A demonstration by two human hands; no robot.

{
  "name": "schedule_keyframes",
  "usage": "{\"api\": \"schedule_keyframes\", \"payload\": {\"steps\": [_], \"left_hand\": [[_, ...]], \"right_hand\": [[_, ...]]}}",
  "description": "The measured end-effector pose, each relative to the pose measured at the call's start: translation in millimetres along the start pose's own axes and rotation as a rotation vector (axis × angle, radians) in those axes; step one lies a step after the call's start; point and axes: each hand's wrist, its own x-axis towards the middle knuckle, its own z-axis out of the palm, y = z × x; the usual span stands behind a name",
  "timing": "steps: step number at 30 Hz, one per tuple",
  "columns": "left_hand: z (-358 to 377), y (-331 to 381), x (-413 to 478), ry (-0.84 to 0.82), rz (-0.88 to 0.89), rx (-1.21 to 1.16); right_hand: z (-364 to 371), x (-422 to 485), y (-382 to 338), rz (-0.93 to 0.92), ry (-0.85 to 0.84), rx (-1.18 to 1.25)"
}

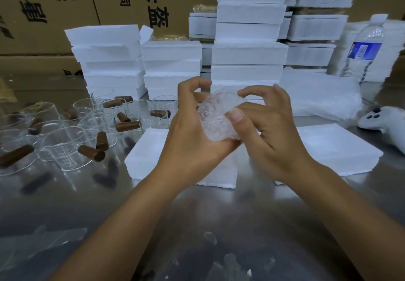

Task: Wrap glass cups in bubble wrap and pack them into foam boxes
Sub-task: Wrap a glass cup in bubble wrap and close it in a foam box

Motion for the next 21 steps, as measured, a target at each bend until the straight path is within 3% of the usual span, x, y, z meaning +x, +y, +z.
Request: {"api": "schedule_keyframes", "payload": {"steps": [4,6,11,13,16,21], "left_hand": [[0.6,0.1,-1.2,-0.024,0.049,0.028],[1.4,1.4,-1.2,-0.033,0.041,0.027],[-0.3,-1.5,2.0,0.025,-0.092,-0.051],[-4.5,-4.0,4.6,0.061,-0.185,-0.133],[-7.8,-8.3,7.2,0.079,-0.316,-0.305],[-6.1,-7.9,7.9,0.017,-0.380,-0.450]], "right_hand": [[1.2,0.7,1.3,-0.022,-0.079,-0.153],[-1.1,0.6,2.7,-0.006,-0.088,-0.106],[-3.9,1.5,8.0,0.085,0.227,0.212],[-4.0,3.8,11.9,0.213,0.262,0.281],[-2.8,5.9,16.3,0.415,0.178,0.415],[-7.5,11.8,18.3,0.580,0.047,0.608]]}}
